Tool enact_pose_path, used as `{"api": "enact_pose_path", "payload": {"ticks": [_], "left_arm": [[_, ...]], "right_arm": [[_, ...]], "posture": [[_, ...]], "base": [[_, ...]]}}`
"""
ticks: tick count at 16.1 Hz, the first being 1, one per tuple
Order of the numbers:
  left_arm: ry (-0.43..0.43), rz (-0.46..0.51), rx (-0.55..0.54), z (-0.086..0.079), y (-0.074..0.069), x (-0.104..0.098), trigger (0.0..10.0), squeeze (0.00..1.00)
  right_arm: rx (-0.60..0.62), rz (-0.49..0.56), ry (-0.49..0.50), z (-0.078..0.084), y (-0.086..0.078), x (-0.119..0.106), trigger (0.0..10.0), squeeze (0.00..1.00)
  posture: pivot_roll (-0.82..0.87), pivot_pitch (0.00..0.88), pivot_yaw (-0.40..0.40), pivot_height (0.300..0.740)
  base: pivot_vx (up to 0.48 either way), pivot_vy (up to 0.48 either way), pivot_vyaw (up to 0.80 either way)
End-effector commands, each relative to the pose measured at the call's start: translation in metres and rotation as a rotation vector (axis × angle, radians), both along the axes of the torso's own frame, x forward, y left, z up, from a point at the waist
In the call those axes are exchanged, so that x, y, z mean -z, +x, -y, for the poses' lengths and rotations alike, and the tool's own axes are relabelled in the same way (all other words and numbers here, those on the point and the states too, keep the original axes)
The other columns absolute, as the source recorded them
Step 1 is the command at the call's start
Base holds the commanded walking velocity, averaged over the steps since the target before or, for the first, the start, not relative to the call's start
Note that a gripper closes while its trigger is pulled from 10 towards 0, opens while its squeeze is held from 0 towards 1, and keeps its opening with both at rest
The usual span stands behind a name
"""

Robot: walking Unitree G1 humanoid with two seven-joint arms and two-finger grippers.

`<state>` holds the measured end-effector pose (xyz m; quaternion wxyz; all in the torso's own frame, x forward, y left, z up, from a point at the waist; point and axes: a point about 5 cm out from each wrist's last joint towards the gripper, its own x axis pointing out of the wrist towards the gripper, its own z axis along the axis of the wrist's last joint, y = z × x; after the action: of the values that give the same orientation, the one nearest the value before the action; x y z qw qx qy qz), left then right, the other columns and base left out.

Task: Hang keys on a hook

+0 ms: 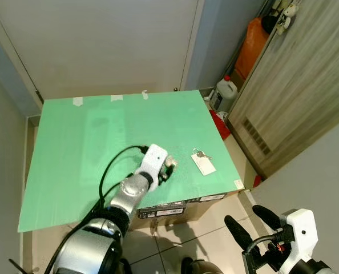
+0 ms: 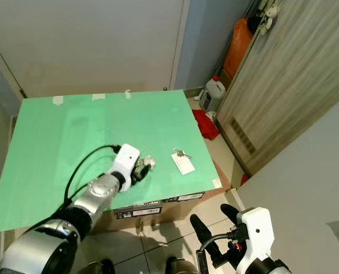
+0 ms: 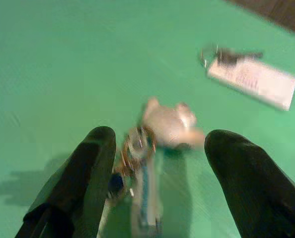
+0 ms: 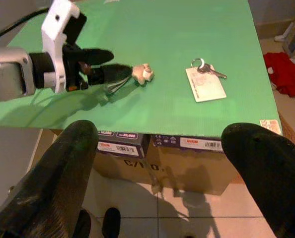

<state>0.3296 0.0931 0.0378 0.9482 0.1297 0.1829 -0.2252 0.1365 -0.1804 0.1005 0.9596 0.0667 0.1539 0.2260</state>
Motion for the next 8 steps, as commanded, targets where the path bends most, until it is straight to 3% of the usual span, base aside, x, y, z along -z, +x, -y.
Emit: {"api": "enact_pose_path", "payload": {"ticks": [1,8], "left_arm": [[0.034,-0.062,-0.018,-0.0022,-0.0084,0.013,10.0,0.0],[0.068,-0.088,-0.069,-0.0044,-0.0099,0.0174,10.0,0.0]], "right_arm": [[0.016,0.004,-0.017,0.0044,-0.0014,-0.0054,10.0,0.0],[0.024,-0.019,-0.029,0.0092,-0.0047,-0.0056,10.0,0.0]], "posture": [[-0.4,0.203,-0.087,0.74],[-0.41,0.2,-0.099,0.74]], "base": [[0.0,0.0,0.0],[0.0,0.0,0.0]]}}
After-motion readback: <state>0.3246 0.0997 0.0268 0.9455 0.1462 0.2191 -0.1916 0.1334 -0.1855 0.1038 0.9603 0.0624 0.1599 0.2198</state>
